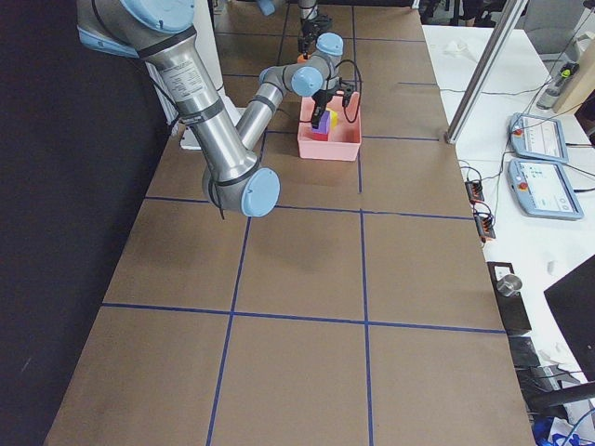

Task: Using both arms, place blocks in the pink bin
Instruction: 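Carry the purple cube to the bin while the left gripper grasps the orange cube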

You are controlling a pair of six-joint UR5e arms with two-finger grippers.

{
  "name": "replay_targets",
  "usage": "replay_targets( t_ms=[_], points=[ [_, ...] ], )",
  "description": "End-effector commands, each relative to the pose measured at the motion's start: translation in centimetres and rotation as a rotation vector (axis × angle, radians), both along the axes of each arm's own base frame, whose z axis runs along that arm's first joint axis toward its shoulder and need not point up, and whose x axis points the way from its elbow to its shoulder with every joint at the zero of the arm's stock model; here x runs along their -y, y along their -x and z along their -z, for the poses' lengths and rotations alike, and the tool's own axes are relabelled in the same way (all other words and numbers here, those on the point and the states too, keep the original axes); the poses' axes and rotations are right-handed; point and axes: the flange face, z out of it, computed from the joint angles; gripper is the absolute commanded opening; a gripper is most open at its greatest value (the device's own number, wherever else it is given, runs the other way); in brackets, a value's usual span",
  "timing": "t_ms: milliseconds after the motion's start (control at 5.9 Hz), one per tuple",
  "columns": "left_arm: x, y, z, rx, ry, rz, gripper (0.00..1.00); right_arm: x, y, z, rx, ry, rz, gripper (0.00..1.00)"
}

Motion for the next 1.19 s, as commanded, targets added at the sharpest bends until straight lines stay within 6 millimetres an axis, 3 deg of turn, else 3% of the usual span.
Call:
replay_targets(
  t_ms=[0, 169, 677, 1016],
  points=[
    [-1.8, 2.2, -4.0, -0.015, -0.019, -0.021, 1.00, 1.1, 2.7, 1.8, -0.021, -0.011, -0.019, 1.00],
    [-1.9, 2.4, -6.5, -0.008, -0.035, -0.038, 1.00, 1.0, 2.6, 1.9, -0.018, -0.011, -0.017, 1.00],
    [-0.6, 0.4, -12.2, -0.024, 0.078, 0.062, 1.00, 0.9, 2.4, 1.0, -0.027, -0.008, -0.019, 1.00],
    [-0.5, -0.1, -12.9, -0.032, 0.122, 0.096, 1.00, 0.7, 2.3, 0.6, -0.030, -0.006, -0.019, 1.00]
  ],
)
